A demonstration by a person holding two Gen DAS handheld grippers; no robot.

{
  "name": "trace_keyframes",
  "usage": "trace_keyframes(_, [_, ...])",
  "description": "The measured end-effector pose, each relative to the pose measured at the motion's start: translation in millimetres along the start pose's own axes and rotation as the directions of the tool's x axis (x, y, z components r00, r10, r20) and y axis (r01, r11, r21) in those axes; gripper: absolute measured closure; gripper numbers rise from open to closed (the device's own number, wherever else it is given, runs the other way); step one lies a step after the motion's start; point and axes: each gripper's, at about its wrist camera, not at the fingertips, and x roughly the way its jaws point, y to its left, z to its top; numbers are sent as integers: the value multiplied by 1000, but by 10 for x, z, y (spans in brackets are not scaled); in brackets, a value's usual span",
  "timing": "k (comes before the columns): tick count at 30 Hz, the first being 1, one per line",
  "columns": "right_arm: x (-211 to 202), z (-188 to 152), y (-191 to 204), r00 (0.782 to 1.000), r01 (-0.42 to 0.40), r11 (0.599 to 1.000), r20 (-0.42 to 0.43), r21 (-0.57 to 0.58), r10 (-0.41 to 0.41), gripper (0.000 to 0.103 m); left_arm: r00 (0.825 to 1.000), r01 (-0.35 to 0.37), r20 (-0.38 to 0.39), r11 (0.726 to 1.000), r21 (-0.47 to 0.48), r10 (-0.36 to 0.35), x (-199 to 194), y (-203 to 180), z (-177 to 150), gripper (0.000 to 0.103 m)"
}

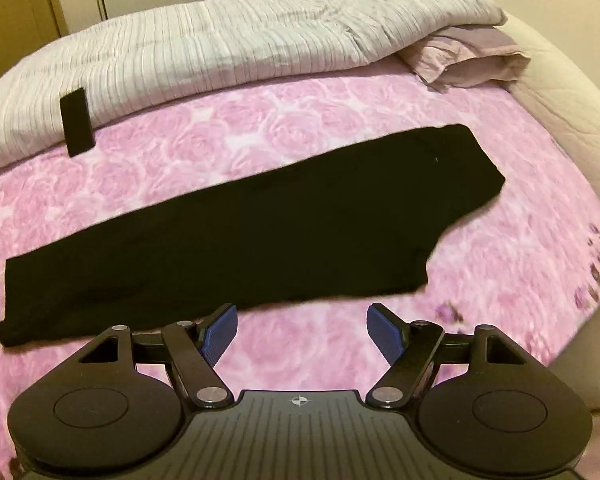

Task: Fold clothes

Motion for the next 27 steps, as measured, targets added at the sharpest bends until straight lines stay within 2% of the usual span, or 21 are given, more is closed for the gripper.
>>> trace_keyframes(6, [-132, -130, 411, 1000, 10, 1000, -17, -30, -11, 28, 1000, -14, 18, 999, -33, 14, -107, 325, -162, 15])
trace_keyframes(12, [-29, -124, 586, 1000, 7, 995, -11, -99, -8, 28, 999, -37, -3, 994, -105, 37, -108, 446, -316, 15])
trace_keyframes(18, [277, -201, 835, 996, -94, 974, -19, -208, 92, 28, 994, -110, -34, 986, -128, 106, -139, 429, -546, 15])
trace_keyframes(22, [513, -388, 1264, 981, -185, 913, -17, -364, 192, 28, 987, -159, -27, 986, -49, 158, -151, 443, -700, 15])
trace_keyframes(25, [686, -654, 1746, 966, -224, 835, -1, -502, 258, 28, 985, -172, -3, 983, 57, 173, -123, 478, -795, 15])
trace_keyframes(27, [801, -841, 2078, 953, -241, 771, 7, -589, 303, 29, 983, -184, 13, 973, 143, 184, -72, 520, -860, 15])
